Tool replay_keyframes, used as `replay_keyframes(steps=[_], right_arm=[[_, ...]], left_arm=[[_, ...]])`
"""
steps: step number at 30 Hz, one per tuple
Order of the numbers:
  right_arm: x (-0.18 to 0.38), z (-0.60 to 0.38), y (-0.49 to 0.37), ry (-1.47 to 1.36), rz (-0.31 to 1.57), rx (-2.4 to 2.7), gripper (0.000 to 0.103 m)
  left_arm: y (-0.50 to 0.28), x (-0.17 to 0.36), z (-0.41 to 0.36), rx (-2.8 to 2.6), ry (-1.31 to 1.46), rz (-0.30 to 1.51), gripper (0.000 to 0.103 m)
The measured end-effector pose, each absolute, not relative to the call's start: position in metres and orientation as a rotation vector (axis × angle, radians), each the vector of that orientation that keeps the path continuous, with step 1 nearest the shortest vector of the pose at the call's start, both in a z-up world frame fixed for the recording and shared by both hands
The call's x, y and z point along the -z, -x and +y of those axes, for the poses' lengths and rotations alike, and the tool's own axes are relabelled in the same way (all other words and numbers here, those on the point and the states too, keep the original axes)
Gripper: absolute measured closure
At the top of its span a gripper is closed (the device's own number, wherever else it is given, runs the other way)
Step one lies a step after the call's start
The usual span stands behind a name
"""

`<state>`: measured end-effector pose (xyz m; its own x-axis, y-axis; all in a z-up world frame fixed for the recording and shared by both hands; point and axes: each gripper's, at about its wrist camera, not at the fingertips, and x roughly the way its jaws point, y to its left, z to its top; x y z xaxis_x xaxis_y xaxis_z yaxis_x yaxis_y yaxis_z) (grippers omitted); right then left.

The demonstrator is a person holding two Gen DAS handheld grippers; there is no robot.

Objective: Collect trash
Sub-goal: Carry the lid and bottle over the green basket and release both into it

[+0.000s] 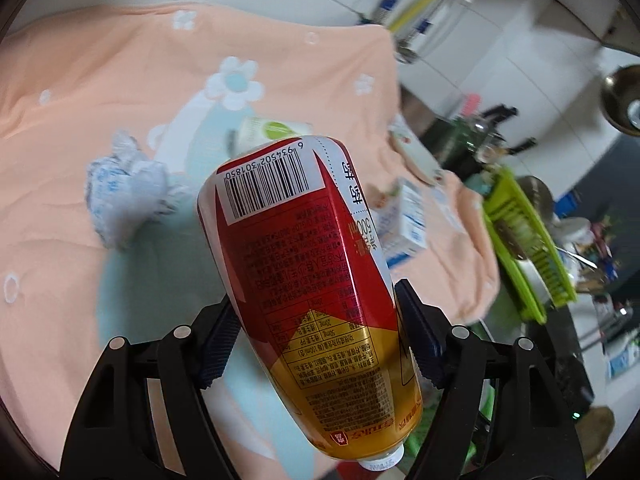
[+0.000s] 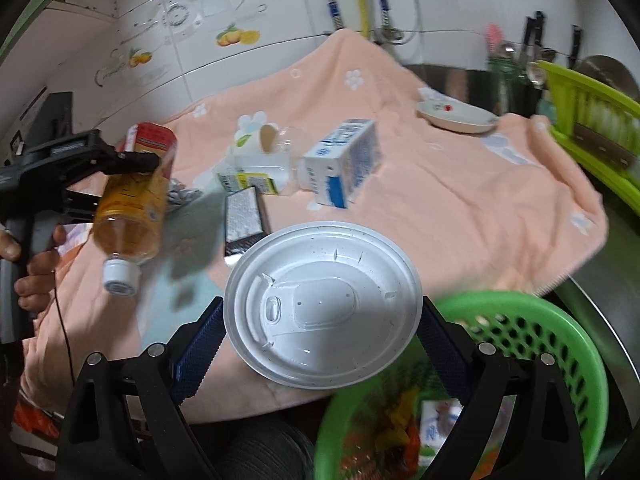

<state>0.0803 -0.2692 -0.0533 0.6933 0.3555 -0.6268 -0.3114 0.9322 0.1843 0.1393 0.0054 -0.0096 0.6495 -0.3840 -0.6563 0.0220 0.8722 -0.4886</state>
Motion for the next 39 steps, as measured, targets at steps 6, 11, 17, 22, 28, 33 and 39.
replay_keyframes(steps=[6, 11, 17, 22, 28, 33, 39], right_arm=[[0.057, -0.302, -0.049, -0.087, 0.719, -0.259, 0.014], [0.065, -0.336, -0.021, -0.108, 0.735, -0.154, 0.014], [0.076, -0.370, 0.000, -0.146, 0.761, -0.075, 0.012], [0.082, -0.385, 0.010, -0.172, 0.760, -0.044, 0.010], [0.079, -0.395, 0.021, -0.190, 0.732, -0.033, 0.010], [0.075, -0.400, 0.031, -0.199, 0.709, -0.020, 0.010], [0.074, -0.404, 0.038, -0.219, 0.696, -0.020, 0.010]], left_arm=[[-0.124, 0.003, -0.037, 0.373, 0.443, 0.851, 0.031], [-0.117, 0.001, -0.081, 0.476, 0.403, 0.863, 0.031], [-0.110, 0.001, -0.129, 0.575, 0.350, 0.877, 0.031], [-0.104, 0.006, -0.163, 0.622, 0.300, 0.892, 0.031], [-0.103, 0.015, -0.187, 0.649, 0.261, 0.910, 0.031], [-0.102, 0.024, -0.211, 0.667, 0.213, 0.935, 0.031], [-0.100, 0.035, -0.228, 0.687, 0.187, 0.954, 0.029]])
